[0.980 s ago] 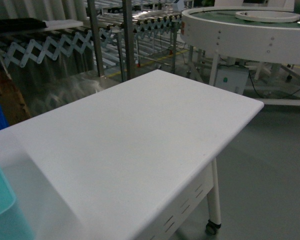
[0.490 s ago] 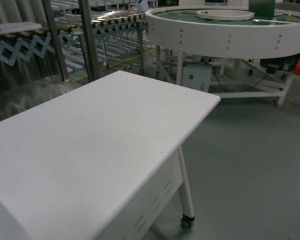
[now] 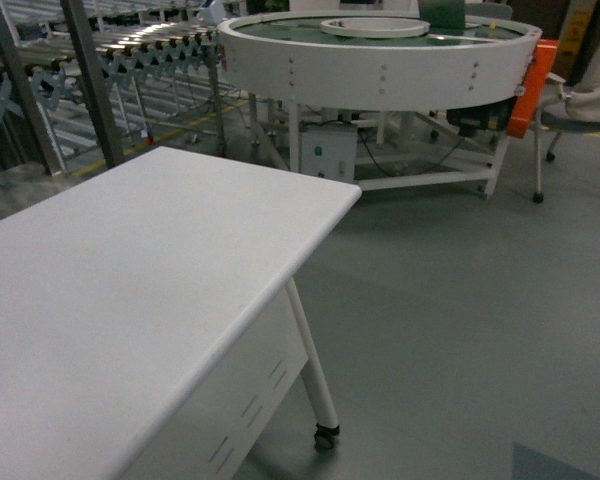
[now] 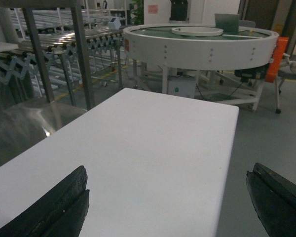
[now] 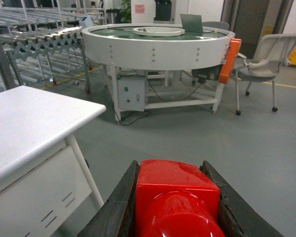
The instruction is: Pick red block from blue box to shelf
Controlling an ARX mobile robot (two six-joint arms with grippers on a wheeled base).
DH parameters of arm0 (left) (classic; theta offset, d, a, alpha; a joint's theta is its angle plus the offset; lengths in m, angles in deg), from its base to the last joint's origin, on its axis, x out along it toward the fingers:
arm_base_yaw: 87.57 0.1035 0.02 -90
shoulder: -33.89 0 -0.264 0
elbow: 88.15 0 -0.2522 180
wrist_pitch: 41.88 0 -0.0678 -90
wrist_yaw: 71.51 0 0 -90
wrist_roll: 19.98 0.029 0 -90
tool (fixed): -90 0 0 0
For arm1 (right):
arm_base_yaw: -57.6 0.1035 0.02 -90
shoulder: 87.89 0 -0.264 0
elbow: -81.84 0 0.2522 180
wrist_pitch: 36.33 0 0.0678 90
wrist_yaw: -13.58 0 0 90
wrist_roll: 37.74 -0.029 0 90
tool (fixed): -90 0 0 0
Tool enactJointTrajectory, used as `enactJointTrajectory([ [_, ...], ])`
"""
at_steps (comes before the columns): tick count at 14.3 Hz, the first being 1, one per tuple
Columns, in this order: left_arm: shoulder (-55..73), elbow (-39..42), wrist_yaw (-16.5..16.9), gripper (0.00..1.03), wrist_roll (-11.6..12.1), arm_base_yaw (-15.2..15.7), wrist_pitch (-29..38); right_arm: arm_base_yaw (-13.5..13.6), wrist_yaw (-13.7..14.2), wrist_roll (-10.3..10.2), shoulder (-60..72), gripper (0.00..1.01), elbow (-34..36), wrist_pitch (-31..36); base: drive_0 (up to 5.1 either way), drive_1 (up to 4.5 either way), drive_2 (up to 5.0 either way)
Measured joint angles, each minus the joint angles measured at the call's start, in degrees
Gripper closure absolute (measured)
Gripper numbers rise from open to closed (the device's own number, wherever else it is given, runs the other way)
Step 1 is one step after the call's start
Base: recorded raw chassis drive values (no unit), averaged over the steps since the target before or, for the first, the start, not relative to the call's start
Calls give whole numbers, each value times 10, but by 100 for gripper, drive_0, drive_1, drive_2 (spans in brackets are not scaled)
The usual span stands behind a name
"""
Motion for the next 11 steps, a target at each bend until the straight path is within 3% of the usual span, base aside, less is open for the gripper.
enactJointTrajectory([
  [11, 0, 0, 0, 5, 0, 0, 0, 0, 0, 0, 0, 73, 0, 0, -145, -145, -145],
])
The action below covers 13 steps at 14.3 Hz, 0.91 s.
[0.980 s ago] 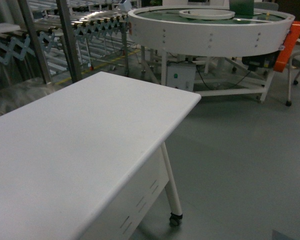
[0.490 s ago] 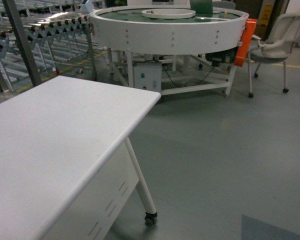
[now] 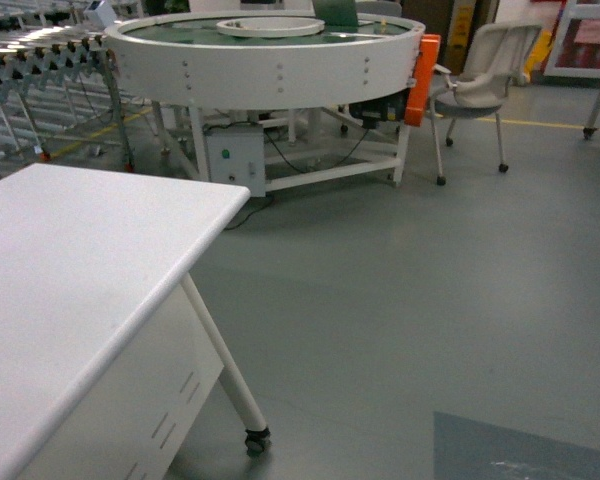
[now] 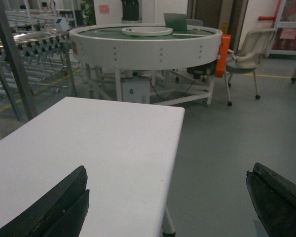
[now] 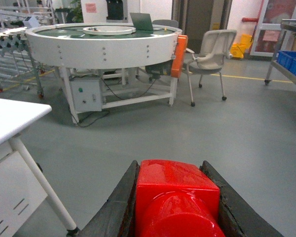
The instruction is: Pick red block from blue box to shelf
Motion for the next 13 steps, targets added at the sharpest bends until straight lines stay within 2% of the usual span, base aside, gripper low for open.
enactJointTrajectory([
  [13, 0, 0, 0, 5, 0, 0, 0, 0, 0, 0, 0, 73, 0, 0, -142, -142, -142],
])
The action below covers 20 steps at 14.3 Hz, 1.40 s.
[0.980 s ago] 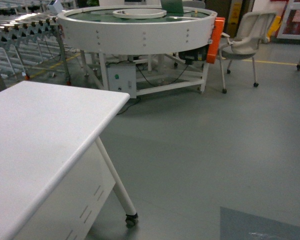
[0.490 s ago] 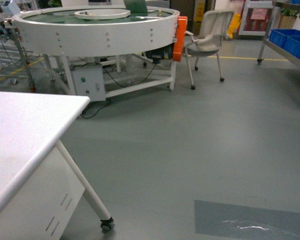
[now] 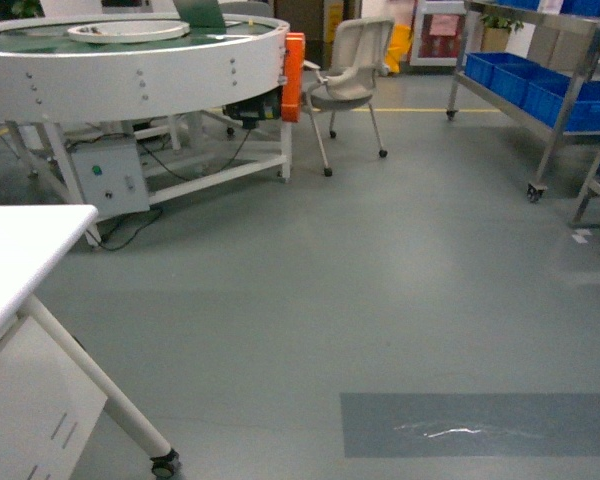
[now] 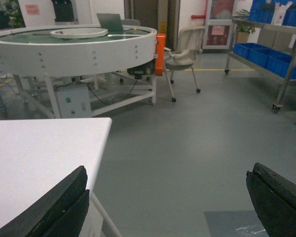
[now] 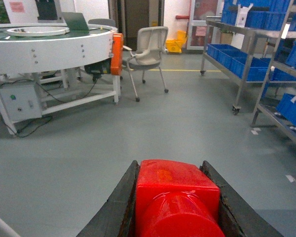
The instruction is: Pick red block from blue box to shelf
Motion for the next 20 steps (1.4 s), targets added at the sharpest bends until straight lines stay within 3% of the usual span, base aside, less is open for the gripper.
enactJointTrajectory([
  [9, 0, 0, -2, 5, 0, 0, 0, 0, 0, 0, 0, 73, 0, 1, -142, -142, -142],
  [20, 0, 0, 0, 5, 0, 0, 0, 0, 0, 0, 0, 73, 0, 0, 273, 221, -503],
])
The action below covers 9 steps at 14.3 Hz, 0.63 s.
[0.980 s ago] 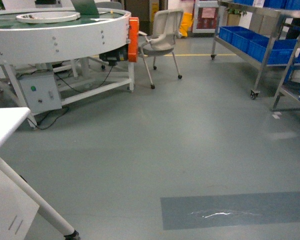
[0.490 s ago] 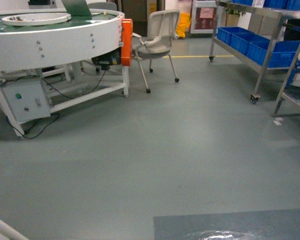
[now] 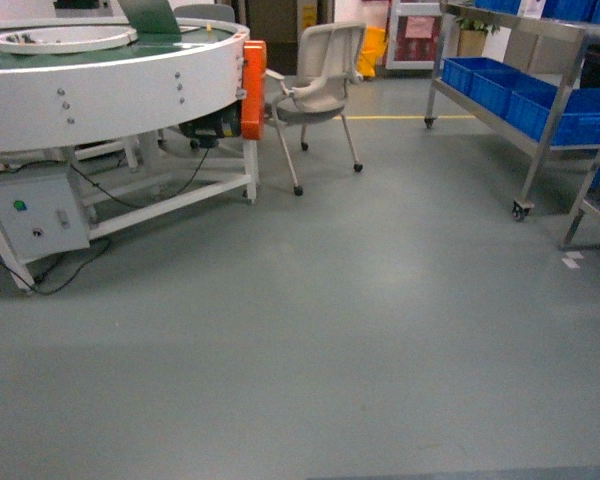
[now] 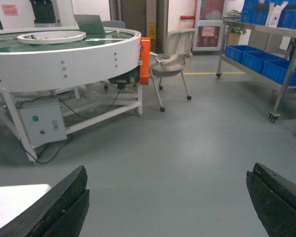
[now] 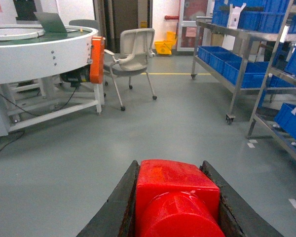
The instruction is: Pick red block from blue box to shelf
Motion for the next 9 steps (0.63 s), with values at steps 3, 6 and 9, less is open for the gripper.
enactJointTrajectory([
  [3, 0, 0, 0, 5, 0, 0, 1, 0, 0, 0, 0, 73, 0, 1, 273, 221, -503],
  [6, 0, 0, 0, 5, 0, 0, 0, 0, 0, 0, 0, 73, 0, -1, -5, 417, -428],
  [9, 0, 0, 0, 5, 0, 0, 2, 0, 0, 0, 0, 73, 0, 3, -5, 417, -428],
])
